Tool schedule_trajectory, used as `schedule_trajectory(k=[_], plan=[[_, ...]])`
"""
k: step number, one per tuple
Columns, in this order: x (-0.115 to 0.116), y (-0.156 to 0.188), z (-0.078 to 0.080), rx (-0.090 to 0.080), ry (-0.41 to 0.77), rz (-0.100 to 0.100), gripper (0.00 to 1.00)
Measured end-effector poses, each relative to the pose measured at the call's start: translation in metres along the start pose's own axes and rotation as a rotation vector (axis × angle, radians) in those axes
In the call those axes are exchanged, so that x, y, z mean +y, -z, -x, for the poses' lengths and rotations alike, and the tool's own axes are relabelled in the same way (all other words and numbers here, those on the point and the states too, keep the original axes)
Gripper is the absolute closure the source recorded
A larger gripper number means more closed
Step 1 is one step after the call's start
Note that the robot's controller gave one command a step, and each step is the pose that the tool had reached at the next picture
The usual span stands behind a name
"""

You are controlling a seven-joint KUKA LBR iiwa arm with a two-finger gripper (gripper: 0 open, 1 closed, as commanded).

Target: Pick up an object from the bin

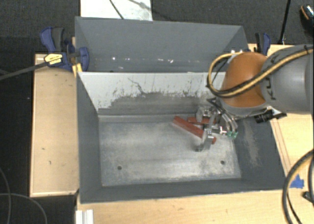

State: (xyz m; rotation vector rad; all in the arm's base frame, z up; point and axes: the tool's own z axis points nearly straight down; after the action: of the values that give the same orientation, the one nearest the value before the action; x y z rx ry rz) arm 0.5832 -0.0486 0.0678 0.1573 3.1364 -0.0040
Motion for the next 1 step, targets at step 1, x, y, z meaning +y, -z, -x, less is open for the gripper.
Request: schedule_trajectory(k=[1], plan=[[0.0544, 0.0049, -0.0028, -0.004, 0.061, 0.006, 0.00]])
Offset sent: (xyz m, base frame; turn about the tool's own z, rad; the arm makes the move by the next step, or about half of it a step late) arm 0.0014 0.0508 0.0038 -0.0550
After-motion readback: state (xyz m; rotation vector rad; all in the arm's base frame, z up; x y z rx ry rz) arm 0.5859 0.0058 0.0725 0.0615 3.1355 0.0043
